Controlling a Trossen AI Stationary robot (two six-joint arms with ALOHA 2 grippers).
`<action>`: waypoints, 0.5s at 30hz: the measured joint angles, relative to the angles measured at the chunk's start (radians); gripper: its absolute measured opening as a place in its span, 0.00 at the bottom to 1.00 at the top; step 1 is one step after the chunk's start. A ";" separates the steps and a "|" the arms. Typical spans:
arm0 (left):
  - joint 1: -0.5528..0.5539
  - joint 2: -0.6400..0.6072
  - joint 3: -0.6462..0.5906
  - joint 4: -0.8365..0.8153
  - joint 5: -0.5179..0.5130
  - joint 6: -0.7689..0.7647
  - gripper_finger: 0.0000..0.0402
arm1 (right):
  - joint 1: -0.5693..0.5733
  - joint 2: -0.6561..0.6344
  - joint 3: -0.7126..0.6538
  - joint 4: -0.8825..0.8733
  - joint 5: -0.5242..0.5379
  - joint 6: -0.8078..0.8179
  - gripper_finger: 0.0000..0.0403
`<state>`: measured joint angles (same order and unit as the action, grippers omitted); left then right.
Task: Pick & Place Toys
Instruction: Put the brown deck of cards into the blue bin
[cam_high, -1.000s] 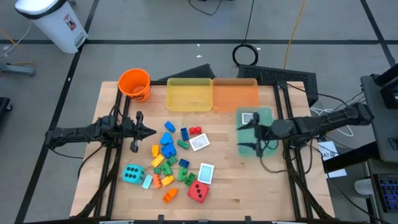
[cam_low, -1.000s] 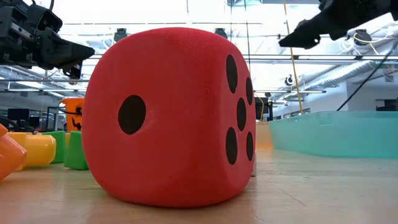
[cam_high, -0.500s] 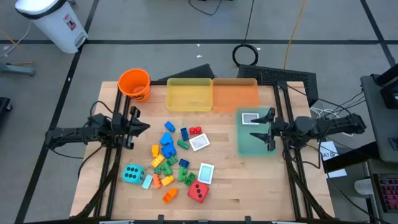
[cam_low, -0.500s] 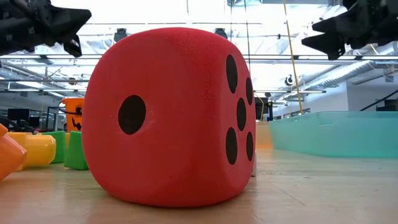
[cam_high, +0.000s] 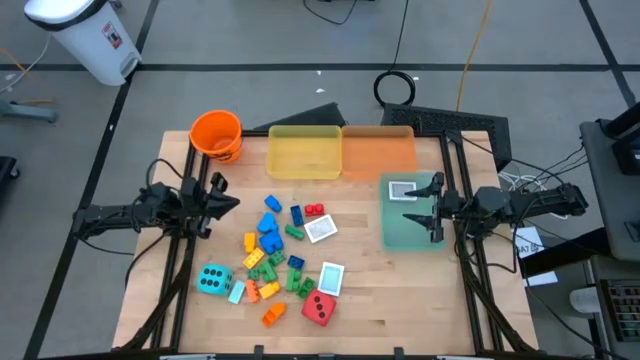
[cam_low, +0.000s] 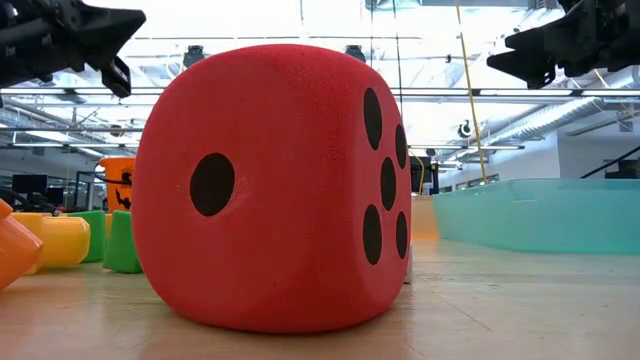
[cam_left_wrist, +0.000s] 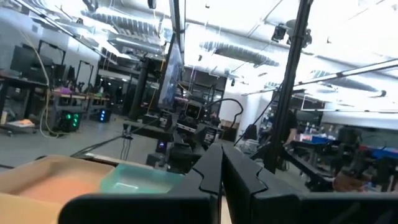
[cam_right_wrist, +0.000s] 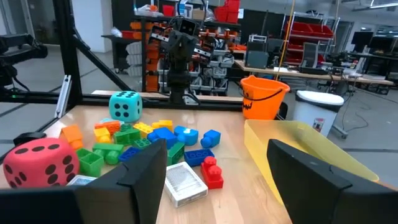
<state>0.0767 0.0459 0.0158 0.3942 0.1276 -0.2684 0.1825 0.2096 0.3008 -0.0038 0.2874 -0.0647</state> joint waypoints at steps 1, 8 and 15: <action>0.000 0.000 0.000 -0.001 0.000 0.005 0.03 | 0.000 0.000 0.000 0.000 0.000 0.000 0.61; 0.001 0.000 0.000 -0.006 0.001 0.002 0.02 | 0.000 0.002 0.000 0.000 0.000 -0.002 0.61; 0.001 0.015 0.000 -0.030 -0.228 -0.102 0.05 | 0.000 0.002 0.000 0.000 0.000 -0.002 0.61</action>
<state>0.0772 0.0611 0.0158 0.3639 -0.1000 -0.3701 0.1825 0.2115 0.3008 -0.0040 0.2874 -0.0662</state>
